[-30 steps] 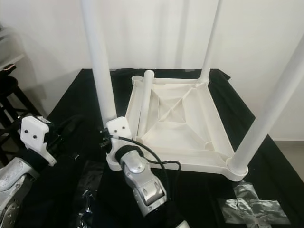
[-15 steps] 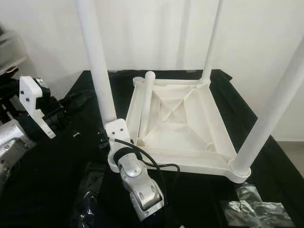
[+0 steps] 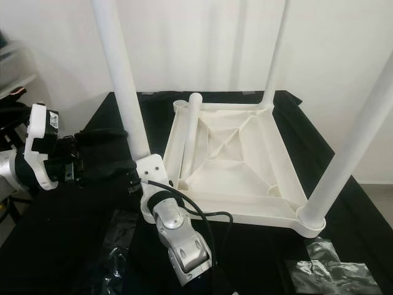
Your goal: Building children table
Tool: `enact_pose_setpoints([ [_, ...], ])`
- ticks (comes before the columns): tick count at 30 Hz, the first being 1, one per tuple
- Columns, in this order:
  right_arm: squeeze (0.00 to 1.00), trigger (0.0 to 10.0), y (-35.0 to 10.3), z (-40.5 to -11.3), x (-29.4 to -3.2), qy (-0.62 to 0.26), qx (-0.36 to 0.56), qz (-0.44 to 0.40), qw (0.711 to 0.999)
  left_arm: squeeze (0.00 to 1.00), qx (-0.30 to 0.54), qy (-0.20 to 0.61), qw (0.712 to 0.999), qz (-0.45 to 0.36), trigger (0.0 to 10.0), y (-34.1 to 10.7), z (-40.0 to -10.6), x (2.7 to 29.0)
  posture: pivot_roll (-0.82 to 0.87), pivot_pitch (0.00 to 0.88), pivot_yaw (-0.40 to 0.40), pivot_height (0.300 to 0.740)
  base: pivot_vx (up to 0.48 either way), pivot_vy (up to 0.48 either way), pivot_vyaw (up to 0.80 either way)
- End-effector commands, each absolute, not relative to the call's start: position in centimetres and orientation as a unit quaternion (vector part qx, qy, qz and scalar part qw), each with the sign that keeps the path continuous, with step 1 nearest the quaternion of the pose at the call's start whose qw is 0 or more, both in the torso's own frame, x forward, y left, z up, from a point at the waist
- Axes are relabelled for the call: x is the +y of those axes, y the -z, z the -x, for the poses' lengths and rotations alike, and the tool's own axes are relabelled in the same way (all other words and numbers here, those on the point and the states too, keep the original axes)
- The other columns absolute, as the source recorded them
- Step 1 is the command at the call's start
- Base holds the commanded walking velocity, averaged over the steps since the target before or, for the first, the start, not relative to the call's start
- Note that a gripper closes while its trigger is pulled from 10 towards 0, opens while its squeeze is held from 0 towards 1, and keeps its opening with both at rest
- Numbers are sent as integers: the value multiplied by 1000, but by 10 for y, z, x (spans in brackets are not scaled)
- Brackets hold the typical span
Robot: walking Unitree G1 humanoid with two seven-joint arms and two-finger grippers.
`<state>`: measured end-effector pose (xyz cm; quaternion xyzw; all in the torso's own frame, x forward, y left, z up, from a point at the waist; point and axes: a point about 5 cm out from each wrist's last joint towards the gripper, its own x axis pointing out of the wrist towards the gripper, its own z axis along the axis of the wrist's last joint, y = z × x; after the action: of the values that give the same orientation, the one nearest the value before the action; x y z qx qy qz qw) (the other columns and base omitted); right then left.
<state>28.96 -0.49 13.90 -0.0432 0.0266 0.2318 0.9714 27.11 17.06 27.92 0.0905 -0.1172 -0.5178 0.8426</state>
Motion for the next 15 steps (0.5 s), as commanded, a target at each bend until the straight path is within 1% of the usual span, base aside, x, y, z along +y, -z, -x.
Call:
enact_pose_setpoints([
  [1,0,10000,-109,-283,-3,-237,107,55,964,1000,-125,491,858,-86,10000,-282,-280,172,6,0,24,740,0,0,0],
  [5,0,10000,-109,-283,-3,-238,105,56,964,1000,-125,486,861,-77,10000,-282,-283,171,3,0,26,740,0,0,0],
  [7,0,10000,-110,-284,-1,-241,102,56,963,1000,-124,484,865,-41,10000,-284,-289,173,-1,0,30,740,0,0,0],
  [9,0,10000,-110,-284,-1,-241,102,56,963,1000,-124,484,865,-41,10000,-284,-289,173,-1,0,30,740,0,0,0],
  [10,0,10000,-110,-284,0,-243,101,56,963,1000,-126,488,863,-18,10000,-286,-291,174,0,0,31,740,0,0,0],
  [11,0,10000,-110,-284,0,-243,101,56,963,1000,-126,488,863,-18,10000,-286,-291,174,0,0,31,740,0,0,0],
  [12,0,10000,-110,-284,0,-244,101,56,963,1000,-130,494,860,-2,10000,-287,-291,174,2,0,31,740,0,0,0],
  [13,0,10000,-110,-284,0,-245,101,56,963,957,-135,501,855,7,10000,-290,-291,173,4,0,29,740,0,0,0],
  [15,0,10000,-110,-284,0,-245,101,56,963,957,-135,501,855,7,10000,-290,-291,173,4,0,29,740,0,0,0],
])
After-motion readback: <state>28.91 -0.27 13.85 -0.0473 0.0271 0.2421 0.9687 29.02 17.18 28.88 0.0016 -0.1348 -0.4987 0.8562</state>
